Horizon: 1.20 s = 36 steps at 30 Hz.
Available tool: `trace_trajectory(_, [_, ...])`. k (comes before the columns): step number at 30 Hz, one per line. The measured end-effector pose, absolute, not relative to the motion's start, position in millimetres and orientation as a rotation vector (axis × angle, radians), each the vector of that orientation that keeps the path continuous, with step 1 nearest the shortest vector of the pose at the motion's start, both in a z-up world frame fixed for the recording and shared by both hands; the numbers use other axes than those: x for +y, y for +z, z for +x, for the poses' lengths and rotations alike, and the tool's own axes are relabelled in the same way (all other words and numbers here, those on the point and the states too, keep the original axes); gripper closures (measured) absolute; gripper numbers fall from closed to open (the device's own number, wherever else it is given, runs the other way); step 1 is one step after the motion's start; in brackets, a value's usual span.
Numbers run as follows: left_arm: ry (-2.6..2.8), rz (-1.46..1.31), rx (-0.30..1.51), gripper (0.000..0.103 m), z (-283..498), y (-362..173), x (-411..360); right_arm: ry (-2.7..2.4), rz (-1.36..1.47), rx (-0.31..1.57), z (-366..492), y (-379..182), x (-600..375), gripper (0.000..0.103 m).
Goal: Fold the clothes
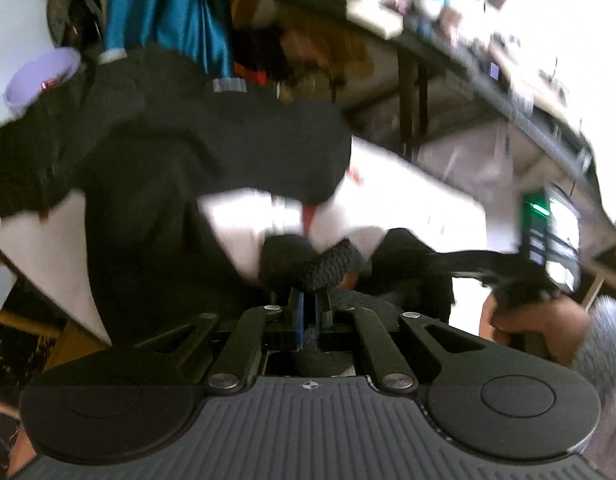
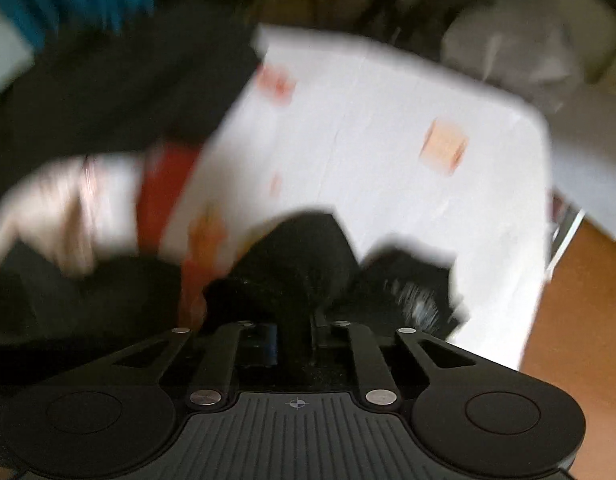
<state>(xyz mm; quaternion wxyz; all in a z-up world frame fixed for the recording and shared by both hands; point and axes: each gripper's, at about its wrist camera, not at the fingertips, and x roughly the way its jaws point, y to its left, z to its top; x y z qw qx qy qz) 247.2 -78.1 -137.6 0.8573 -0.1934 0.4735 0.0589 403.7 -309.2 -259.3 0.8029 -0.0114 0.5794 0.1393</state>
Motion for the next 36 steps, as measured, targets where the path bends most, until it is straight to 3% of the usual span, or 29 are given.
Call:
trace_trajectory(4, [0.142, -0.413, 0.845, 0.097, 250, -91, -55, 0.232, 0.209, 0.976, 409, -186, -353, 0.092])
trace_trajectory(7, [0.162, -0.411, 0.838, 0.098, 246, -85, -45, 0.179, 0.261, 0.895, 402, -162, -377, 0.094])
trace_trajectory(9, [0.192, -0.402, 0.885, 0.098, 239, -101, -41, 0.151, 0.259, 0.92, 392, -169, -395, 0.094])
trace_trajectory(14, [0.263, -0.442, 1.112, 0.097, 219, -174, -34, 0.075, 0.251, 1.167, 359, -249, -408, 0.094])
trace_trajectory(18, [0.294, -0.437, 1.198, 0.096, 211, -202, -34, 0.052, 0.223, 1.319, 328, -296, -406, 0.094])
trace_trajectory(20, [0.307, -0.442, 1.228, 0.091, 211, -207, -33, 0.05, 0.213, 1.329, 322, -300, -405, 0.09])
trace_trajectory(21, [0.313, -0.444, 1.234, 0.082, 214, -206, -31, 0.049, 0.209, 1.327, 324, -298, -403, 0.084])
trace_trajectory(24, [0.32, -0.485, 1.229, 0.043, 218, -207, -25, 0.059, 0.2, 1.31, 329, -288, -398, 0.071])
trace_trajectory(25, [0.319, -0.506, 1.225, 0.042, 220, -207, -24, 0.08, 0.194, 1.296, 329, -285, -398, 0.07])
trace_trajectory(28, [0.323, -0.565, 1.221, 0.042, 225, -211, -21, 0.138, 0.172, 1.257, 336, -272, -388, 0.058])
trace_trajectory(30, [0.337, -0.589, 1.218, 0.042, 228, -215, -21, 0.171, 0.16, 1.238, 345, -268, -381, 0.044])
trace_trajectory(32, [0.344, -0.597, 1.212, 0.05, 229, -214, -23, 0.191, 0.145, 1.232, 358, -269, -374, 0.042])
trace_trajectory(36, [0.354, -0.566, 1.202, 0.081, 230, -209, -25, 0.178, 0.139, 1.248, 385, -286, -358, 0.031])
